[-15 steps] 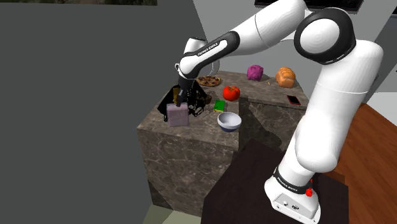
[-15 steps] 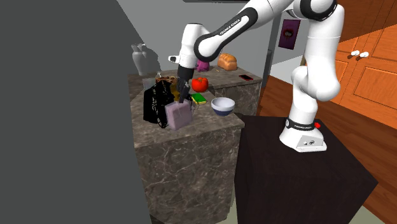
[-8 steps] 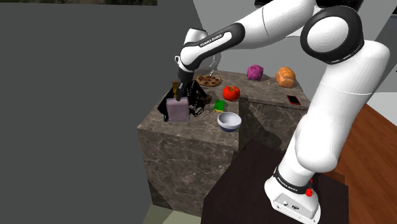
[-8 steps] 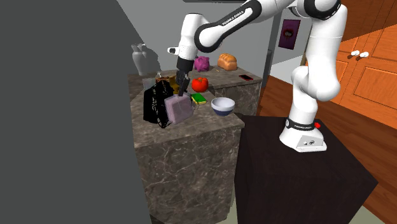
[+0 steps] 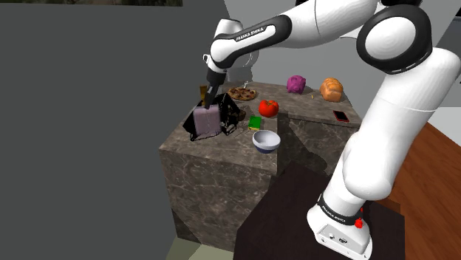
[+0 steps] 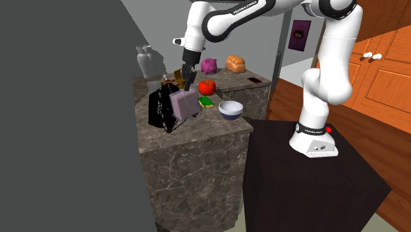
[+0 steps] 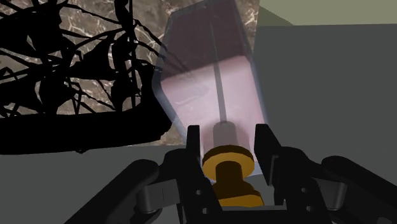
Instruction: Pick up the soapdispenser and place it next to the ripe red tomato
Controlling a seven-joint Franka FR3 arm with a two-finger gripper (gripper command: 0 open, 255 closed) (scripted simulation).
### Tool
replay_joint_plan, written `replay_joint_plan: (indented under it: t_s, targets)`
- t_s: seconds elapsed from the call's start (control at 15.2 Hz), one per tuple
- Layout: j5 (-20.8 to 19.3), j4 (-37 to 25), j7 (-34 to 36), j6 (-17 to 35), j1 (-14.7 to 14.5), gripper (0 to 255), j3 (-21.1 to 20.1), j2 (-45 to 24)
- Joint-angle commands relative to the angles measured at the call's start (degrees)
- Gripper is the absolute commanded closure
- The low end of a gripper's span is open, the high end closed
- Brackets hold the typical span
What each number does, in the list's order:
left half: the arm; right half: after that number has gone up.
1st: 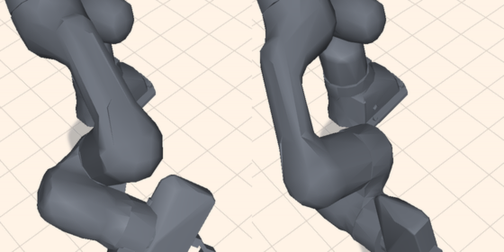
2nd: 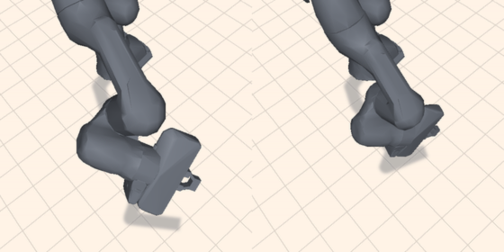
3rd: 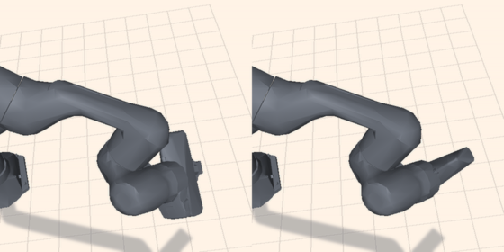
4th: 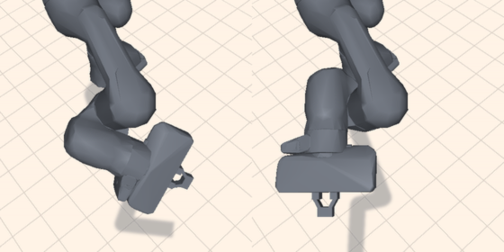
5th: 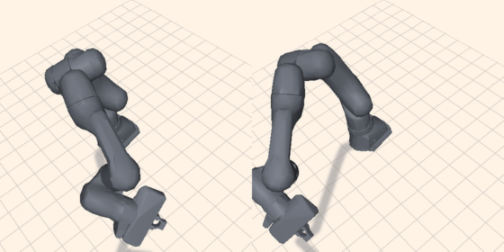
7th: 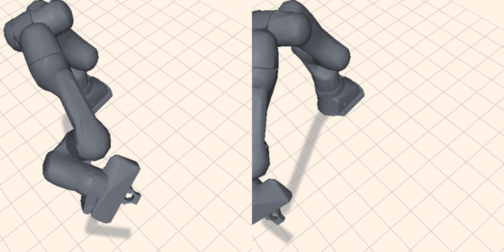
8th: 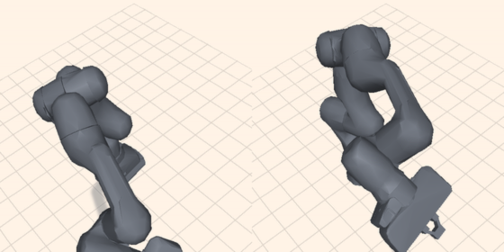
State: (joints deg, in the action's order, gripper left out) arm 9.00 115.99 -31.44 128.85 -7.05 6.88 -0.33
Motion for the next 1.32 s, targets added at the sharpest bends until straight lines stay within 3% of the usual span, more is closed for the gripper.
replay_joint_plan:
  t_s: [0.0, 1.25]
  targets:
    - [-0.28, -1.13, 0.37, -1.6, -0.01, 255, 0.0, 0.51]
    - [-1.63, -13.78, 2.49, -15.82, 0.13, 255, 0.11, 2.21]
